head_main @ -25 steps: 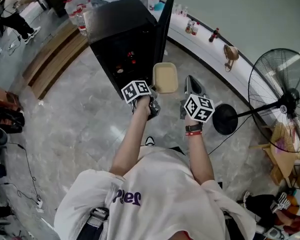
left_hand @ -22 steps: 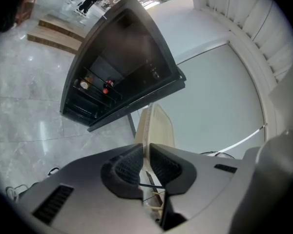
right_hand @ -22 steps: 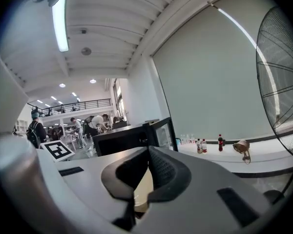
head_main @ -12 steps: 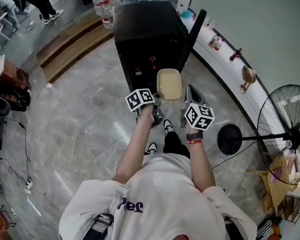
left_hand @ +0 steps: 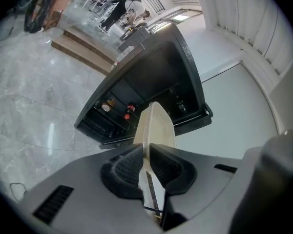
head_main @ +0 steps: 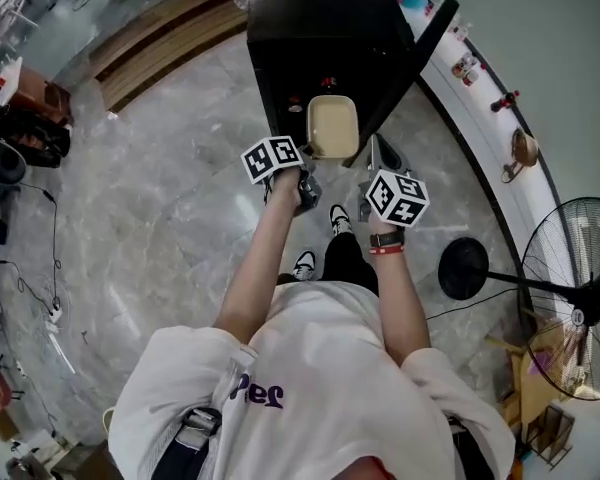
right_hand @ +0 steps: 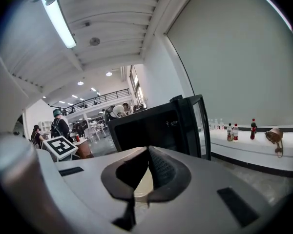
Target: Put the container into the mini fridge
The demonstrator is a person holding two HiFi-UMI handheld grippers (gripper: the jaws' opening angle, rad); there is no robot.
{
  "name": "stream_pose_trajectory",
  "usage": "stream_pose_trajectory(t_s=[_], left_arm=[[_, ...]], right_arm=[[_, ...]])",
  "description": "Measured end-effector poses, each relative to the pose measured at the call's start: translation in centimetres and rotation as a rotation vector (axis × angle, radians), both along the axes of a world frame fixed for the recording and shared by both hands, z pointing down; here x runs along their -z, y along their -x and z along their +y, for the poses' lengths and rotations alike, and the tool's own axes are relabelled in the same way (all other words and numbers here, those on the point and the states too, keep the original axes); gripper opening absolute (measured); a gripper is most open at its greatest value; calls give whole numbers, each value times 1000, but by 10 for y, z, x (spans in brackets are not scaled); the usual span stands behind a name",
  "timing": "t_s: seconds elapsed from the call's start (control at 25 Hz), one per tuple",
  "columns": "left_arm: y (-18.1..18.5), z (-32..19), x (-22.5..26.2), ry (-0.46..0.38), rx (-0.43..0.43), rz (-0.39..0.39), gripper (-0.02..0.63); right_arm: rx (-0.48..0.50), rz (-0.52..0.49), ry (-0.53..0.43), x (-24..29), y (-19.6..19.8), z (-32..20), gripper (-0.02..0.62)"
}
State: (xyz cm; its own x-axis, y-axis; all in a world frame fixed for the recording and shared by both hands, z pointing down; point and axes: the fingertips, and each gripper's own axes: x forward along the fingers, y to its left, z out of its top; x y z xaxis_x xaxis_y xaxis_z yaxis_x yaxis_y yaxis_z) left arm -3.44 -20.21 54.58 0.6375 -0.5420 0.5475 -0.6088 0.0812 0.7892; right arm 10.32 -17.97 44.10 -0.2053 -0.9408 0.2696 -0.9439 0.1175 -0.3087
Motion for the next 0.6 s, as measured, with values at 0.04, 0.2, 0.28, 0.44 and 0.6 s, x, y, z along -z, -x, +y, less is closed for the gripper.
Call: stream_pose_trajectory(t_s=[0.04,0.2,0.28,0.44,0.6], left_arm=[[1,-6,-4,0,4,-1,57],[1,-21,-19,-3,14,0,57],[1,-24,-29,3,18,-2,57],[3,-31,-51,19,26,-1,57],[5,-43,-67,21,41,-1,57]], right_arm=[[4,-1,5,-4,0,-5,14],[21,-4,30,-26,0,-16,14],[29,-7,45,-38,1,-19,14],[53,-15,68,-60,9,-28,14],[73,-16,78,-76,15,-38,14]])
